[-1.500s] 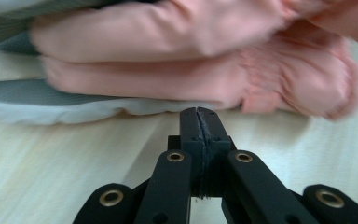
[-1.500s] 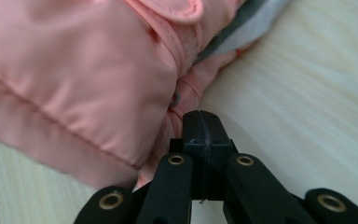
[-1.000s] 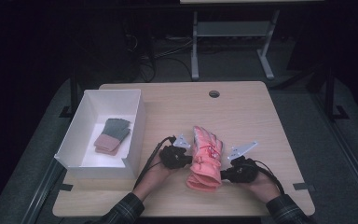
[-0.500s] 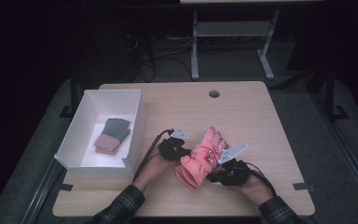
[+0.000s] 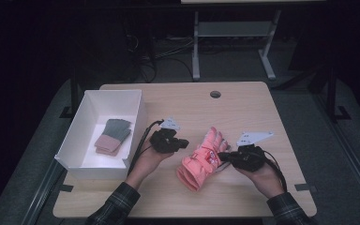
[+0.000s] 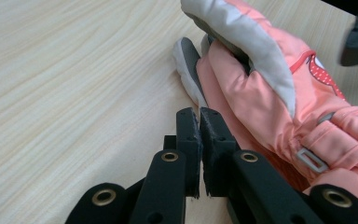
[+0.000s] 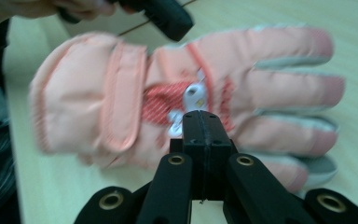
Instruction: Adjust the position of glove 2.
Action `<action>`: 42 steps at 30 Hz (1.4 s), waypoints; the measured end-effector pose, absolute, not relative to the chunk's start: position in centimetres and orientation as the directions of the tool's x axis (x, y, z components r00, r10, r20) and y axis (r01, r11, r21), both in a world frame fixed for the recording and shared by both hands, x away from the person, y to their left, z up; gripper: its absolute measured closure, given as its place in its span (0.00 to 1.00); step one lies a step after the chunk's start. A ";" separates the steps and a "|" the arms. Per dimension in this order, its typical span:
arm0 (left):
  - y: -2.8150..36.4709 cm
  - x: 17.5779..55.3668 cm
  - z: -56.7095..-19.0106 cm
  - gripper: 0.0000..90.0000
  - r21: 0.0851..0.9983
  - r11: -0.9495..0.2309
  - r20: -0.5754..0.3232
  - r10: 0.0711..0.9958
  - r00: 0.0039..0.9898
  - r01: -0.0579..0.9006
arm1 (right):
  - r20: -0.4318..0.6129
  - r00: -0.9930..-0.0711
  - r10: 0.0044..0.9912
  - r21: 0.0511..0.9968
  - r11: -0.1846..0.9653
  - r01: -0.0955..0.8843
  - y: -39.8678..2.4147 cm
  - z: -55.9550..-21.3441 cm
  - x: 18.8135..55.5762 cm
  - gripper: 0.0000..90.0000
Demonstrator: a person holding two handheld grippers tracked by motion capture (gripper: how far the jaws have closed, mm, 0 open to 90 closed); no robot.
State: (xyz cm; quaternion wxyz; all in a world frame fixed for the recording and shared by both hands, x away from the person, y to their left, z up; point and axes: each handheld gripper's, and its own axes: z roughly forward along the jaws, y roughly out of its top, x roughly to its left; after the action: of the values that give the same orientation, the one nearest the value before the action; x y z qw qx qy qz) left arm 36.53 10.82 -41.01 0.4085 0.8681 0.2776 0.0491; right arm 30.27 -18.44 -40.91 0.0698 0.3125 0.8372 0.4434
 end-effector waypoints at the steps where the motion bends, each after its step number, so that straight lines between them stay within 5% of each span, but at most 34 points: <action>1: 10.9 36.5 -40.9 0.95 0.739 -0.508 -0.144 0.522 0.840 0.443 | 0.160 -0.791 0.591 0.788 0.406 0.463 -18.4 -41.0 30.5 1.00; 14: 10.9 36.3 -40.1 0.87 0.744 -0.509 -0.140 0.515 0.846 0.433 | 0.191 -0.771 0.607 0.719 0.448 0.531 -16.5 -43.7 32.1 1.00; 24: 8.8 35.7 -38.3 0.48 0.756 -0.516 -0.151 0.459 0.875 0.402 | 0.163 -0.767 0.621 0.683 0.490 0.542 -15.1 -44.8 32.4 1.00; 31: 6.6 37.1 -40.4 0.20 0.708 -0.539 -0.216 0.449 0.867 0.456 | 0.148 -0.771 0.619 0.679 0.504 0.535 -14.8 -44.9 32.5 1.00; 42: 6.5 38.5 -43.8 0.17 0.629 -0.560 -0.342 0.424 0.839 0.540 | 0.138 -0.773 0.619 0.669 0.517 0.534 -14.7 -45.0 32.4 1.00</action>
State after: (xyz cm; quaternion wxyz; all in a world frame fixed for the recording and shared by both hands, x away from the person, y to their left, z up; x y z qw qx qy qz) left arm 38.46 6.46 -43.83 0.3811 0.8798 0.2738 -0.0760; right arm 32.45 -14.69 -45.02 0.0588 0.3317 0.8689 0.3627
